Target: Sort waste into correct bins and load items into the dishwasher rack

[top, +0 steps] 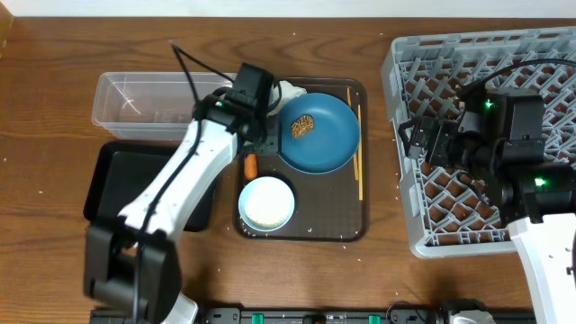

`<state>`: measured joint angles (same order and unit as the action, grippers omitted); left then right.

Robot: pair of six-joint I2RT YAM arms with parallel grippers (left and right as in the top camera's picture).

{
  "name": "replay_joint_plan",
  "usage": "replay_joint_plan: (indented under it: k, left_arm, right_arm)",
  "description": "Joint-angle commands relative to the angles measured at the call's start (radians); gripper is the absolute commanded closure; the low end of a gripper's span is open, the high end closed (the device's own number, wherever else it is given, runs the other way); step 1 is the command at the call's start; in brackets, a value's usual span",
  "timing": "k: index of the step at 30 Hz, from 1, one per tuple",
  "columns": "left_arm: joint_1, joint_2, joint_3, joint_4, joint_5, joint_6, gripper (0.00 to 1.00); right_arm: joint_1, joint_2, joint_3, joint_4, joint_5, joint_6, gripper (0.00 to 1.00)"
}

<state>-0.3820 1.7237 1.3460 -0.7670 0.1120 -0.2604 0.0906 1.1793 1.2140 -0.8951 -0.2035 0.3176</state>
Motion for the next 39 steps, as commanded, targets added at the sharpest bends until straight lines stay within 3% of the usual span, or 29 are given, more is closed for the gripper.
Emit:
replay_joint_plan:
  k: [1,6,13,18,22,31,34,39]
  left_arm:
    - [-0.008,0.085,0.0,0.044,0.012,0.019,0.42]
    - [-0.015,0.191,0.0,0.15,0.03,0.011,0.43]
    - [-0.019,0.267,0.0,0.218,0.029,-0.014,0.66]
    - [-0.019,0.311,0.0,0.243,0.029,-0.014,0.66]
    - [-0.019,0.322,0.0,0.245,0.03,-0.015,0.94]
    - [-0.016,0.129,0.05,0.138,0.029,0.004,0.94]
    - [-0.013,-0.003,0.055,0.042,-0.117,0.037,0.94]
    - [-0.012,-0.225,0.055,-0.225,-0.606,0.045,0.94]
  right_arm:
    - [0.009,0.005,0.001,-0.005,0.016,-0.019,0.01]
    - [0.009,0.01,0.0,-0.013,0.016,-0.018,0.01]
    - [0.009,0.026,-0.003,-0.03,0.016,-0.015,0.01]
    - [0.009,0.045,-0.006,-0.034,0.013,-0.006,0.01]
    - [0.009,0.05,-0.006,-0.041,0.013,0.0,0.01]
    - [0.009,0.05,-0.006,-0.041,0.013,0.0,0.01]
    - [0.009,0.05,-0.006,-0.041,0.013,0.0,0.01]
    - [0.009,0.05,-0.006,-0.04,0.013,-0.001,0.01]
